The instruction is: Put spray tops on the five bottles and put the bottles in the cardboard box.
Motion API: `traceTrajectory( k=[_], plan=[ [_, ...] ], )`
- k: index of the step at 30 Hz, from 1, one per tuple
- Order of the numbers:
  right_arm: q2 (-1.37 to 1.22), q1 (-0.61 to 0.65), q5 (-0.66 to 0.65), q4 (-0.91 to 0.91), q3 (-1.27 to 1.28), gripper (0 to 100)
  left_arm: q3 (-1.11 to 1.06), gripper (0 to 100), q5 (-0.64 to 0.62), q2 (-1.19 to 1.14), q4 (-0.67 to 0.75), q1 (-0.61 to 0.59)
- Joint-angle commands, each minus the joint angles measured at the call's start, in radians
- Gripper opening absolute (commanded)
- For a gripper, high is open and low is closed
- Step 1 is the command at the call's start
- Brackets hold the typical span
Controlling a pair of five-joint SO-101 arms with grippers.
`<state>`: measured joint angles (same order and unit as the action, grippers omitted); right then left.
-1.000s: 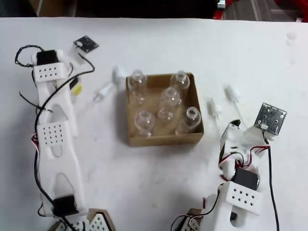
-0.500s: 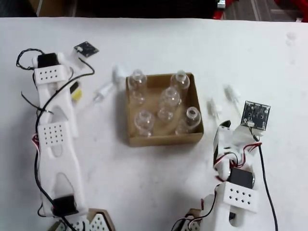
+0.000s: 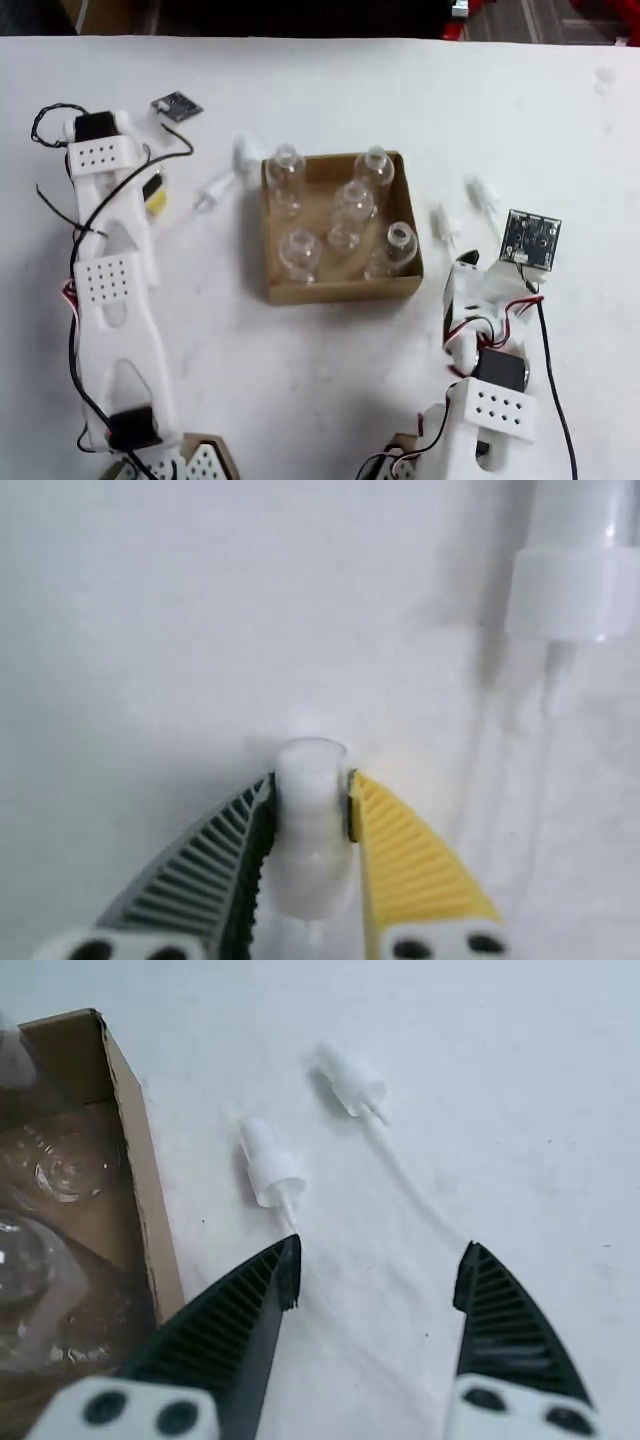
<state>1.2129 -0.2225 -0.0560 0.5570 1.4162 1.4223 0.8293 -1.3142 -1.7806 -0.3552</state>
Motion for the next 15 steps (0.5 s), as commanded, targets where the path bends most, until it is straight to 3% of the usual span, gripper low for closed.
traceTrajectory(
  k=[1,5,8,12,15],
  plan=[
    [0.008,0.007,-0.015,-0.024,-0.006,22.6,0.003,3,0.006,0.021,-0.006,-0.015],
    [0.008,0.007,-0.015,-0.025,-0.006,22.6,-0.006,2,-0.011,0.091,-0.009,-0.015],
    [0.008,0.007,-0.017,-0.025,-0.008,22.6,-0.061,2,-0.124,0.202,-0.011,-0.015],
    [0.008,0.005,-0.017,-0.025,-0.009,22.6,-0.245,2,-0.235,0.426,-0.011,0.001],
    [0.008,0.005,-0.018,-0.025,-0.009,22.6,-0.431,2,-0.249,0.642,-0.009,0.013]
  ],
)
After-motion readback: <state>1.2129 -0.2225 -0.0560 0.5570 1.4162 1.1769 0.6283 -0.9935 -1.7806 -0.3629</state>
